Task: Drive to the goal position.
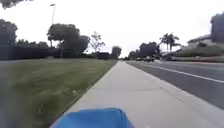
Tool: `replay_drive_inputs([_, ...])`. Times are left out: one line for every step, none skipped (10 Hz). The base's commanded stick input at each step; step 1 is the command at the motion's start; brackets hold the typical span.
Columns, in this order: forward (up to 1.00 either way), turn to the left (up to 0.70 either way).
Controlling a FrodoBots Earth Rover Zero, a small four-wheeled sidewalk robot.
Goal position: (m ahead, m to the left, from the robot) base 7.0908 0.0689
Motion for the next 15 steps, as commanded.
replay_drive_inputs([1.00,0.00])
replay_drive_inputs([1.00,0.00])
replay_drive_inputs([1.00,0.00])
replay_drive_inputs([1.00,0.00])
replay_drive_inputs([1.00,0.00])
replay_drive_inputs([1.00,0.00])
replay_drive_inputs([1.00,0.00])
replay_drive_inputs([1.00,0.00])
replay_drive_inputs([1.00,0.00])
replay_drive_inputs([1.00,0.00])
replay_drive_inputs([1.00,0.00])
replay_drive_inputs([1.00,0.00])
replay_drive_inputs([1.00,0.00])
replay_drive_inputs([1.00,0.00])
replay_drive_inputs([1.00,0.00])
